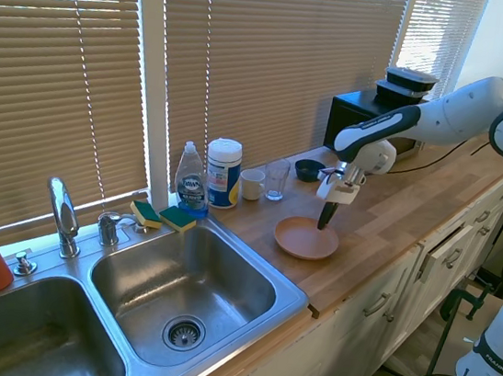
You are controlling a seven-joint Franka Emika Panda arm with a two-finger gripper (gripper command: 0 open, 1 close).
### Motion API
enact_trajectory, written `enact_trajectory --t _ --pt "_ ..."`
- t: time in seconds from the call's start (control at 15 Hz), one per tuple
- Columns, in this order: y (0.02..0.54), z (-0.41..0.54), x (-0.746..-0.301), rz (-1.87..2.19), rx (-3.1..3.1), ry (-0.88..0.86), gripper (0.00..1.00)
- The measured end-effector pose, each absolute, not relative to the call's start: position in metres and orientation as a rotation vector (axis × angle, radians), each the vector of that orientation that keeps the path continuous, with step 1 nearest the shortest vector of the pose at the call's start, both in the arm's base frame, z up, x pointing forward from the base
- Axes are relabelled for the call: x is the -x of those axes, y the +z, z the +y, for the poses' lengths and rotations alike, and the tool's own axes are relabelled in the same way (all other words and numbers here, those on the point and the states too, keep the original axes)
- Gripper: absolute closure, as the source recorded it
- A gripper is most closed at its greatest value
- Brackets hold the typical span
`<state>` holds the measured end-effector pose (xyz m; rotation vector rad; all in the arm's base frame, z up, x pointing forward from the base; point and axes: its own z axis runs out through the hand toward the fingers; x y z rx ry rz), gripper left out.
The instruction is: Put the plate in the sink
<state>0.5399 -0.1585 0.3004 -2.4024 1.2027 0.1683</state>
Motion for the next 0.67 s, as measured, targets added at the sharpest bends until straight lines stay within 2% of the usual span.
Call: enact_trajectory --t 0.33,0.67 --pt "0.317 -0.147 -0.549 1.162 2.385 0.159 1.0" --pt "0.374 -0.074 -0.562 1.11 2.386 0.132 1.0"
